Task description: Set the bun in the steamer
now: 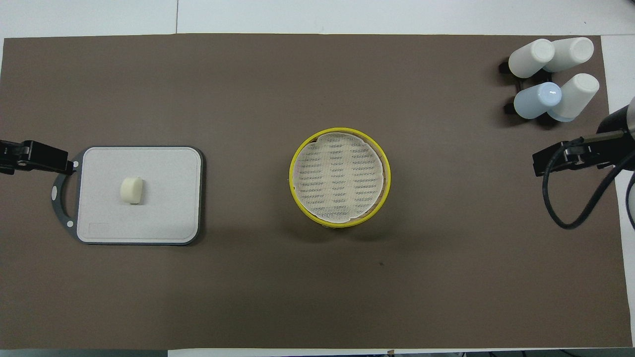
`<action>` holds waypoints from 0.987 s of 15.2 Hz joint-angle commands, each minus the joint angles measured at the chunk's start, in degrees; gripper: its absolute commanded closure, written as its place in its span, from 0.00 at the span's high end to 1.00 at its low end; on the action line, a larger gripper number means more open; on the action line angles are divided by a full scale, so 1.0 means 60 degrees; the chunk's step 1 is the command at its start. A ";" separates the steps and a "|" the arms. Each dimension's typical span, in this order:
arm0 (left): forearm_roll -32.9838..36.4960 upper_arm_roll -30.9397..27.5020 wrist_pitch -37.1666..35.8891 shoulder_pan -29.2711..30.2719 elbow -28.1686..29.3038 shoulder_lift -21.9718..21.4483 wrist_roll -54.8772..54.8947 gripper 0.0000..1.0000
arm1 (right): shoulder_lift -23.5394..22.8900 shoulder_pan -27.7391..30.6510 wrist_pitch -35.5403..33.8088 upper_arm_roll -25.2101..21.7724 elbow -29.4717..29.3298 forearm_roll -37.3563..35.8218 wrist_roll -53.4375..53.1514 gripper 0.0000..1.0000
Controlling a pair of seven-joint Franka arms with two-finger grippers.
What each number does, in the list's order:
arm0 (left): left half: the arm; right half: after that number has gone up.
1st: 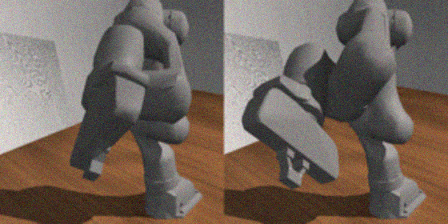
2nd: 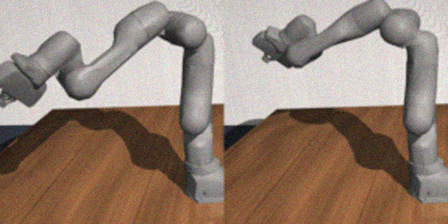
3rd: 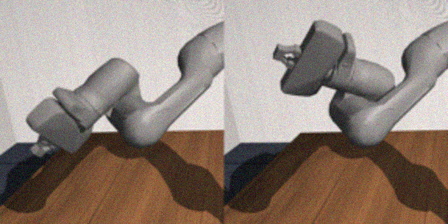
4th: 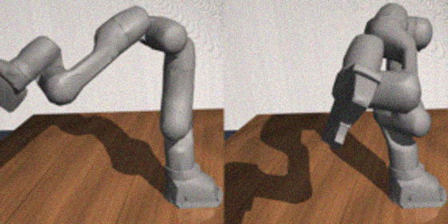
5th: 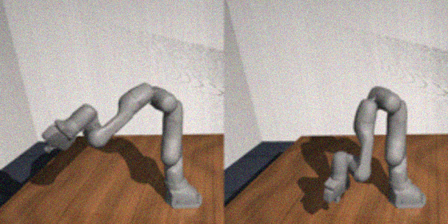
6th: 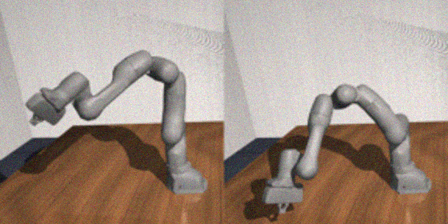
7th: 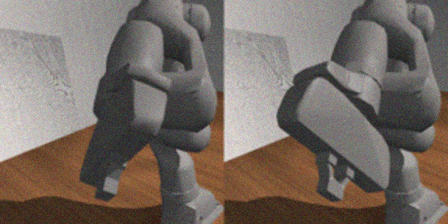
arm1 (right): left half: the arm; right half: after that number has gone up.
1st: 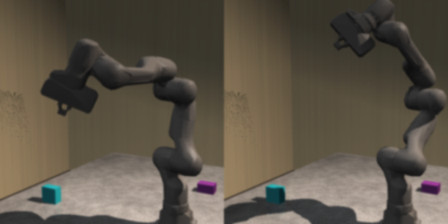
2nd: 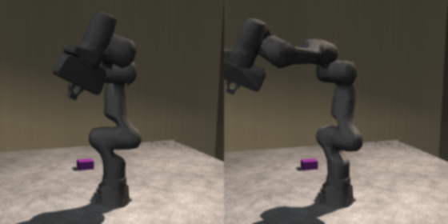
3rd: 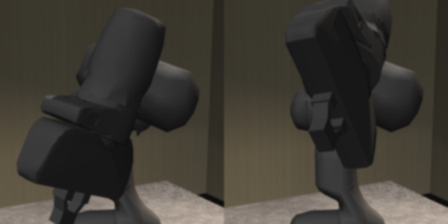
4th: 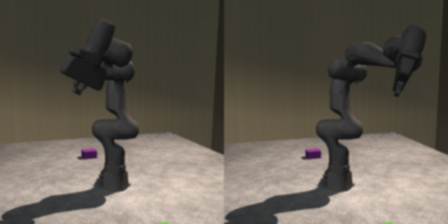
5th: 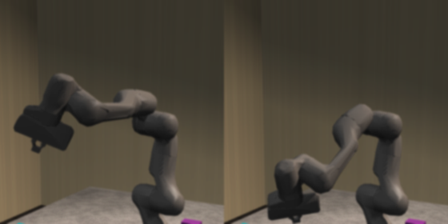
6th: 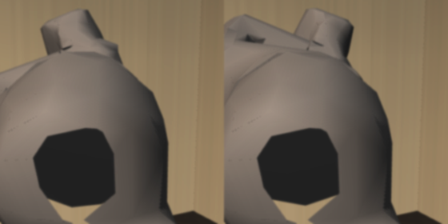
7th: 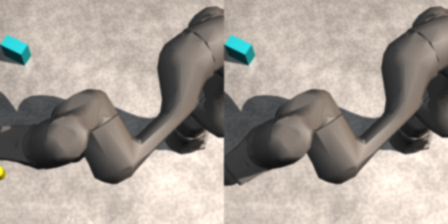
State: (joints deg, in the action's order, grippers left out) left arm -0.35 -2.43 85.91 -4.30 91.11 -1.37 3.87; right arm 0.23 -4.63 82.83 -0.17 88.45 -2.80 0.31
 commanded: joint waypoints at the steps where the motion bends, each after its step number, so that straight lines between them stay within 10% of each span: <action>1: 0.0175 -0.0093 0.0169 -0.0162 0.0123 -0.0108 -0.0015 1.00 | 0.0108 0.0126 0.0170 0.0043 0.0082 0.0173 -0.0065 1.00; 10: 0.0175 -0.0093 0.0198 -0.0162 0.0225 -0.0122 -0.0001 1.00 | 0.0270 -0.0049 0.0344 0.0159 0.0126 0.0129 -0.0358 1.00; 15: 0.0175 -0.0093 0.0403 -0.0162 0.0502 -0.0254 0.0014 1.00 | -0.1160 -0.2519 0.0888 0.0219 -0.0792 0.0115 -0.3268 1.00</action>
State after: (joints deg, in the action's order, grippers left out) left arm -0.35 -2.43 86.26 -4.30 91.53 -1.38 3.87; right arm -0.74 -13.45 87.41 0.93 88.22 -2.07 -11.66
